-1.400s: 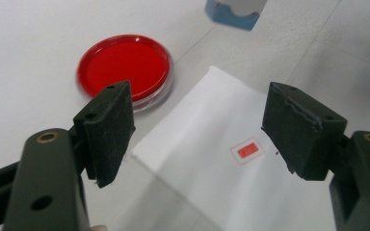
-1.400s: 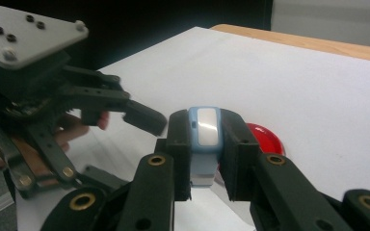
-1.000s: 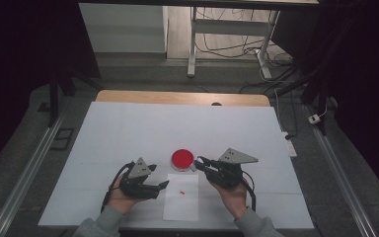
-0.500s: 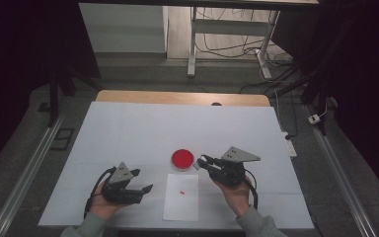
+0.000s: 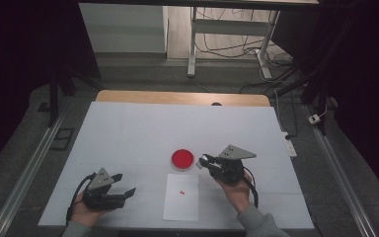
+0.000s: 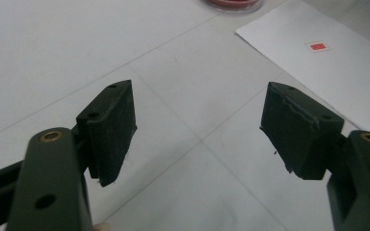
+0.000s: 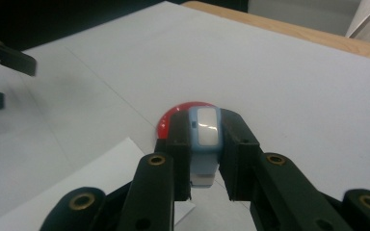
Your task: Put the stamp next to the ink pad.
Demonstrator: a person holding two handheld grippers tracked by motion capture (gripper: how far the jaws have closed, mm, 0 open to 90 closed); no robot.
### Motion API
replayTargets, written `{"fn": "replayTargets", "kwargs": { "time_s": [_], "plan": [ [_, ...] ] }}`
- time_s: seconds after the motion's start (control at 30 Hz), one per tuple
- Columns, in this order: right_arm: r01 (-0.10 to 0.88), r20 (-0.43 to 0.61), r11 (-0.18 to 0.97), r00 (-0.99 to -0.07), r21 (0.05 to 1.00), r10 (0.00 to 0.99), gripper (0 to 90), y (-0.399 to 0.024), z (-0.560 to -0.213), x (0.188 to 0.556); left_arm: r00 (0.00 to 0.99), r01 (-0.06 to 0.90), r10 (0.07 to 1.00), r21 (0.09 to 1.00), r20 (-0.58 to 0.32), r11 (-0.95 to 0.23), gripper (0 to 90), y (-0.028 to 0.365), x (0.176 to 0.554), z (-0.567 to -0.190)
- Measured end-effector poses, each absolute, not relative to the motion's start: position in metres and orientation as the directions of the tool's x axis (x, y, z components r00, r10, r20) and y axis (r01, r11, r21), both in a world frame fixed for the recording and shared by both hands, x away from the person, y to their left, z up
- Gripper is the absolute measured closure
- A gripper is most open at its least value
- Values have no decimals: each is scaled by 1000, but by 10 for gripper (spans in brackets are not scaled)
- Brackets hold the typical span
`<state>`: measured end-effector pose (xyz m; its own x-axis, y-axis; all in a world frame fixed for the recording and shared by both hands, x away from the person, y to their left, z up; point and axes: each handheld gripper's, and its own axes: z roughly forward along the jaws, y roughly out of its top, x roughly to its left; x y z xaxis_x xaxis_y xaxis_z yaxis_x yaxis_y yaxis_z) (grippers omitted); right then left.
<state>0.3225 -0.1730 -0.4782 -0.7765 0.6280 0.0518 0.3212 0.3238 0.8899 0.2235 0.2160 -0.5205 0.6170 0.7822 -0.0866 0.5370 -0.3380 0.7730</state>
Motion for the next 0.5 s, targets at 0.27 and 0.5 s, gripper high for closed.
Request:
{"fn": "replayTargets", "kwargs": {
  "time_s": [0.27,0.5],
  "plan": [
    [323,6,374,-764,869,645,750,-169,-487,339,600,554,794,768,-101,-321,285,227,218,-523],
    [330,-21,405,-754,853,657,750,-165,-493,352,592,564,798,765,-111,-312,285,231,217,-524]
  ]
}}
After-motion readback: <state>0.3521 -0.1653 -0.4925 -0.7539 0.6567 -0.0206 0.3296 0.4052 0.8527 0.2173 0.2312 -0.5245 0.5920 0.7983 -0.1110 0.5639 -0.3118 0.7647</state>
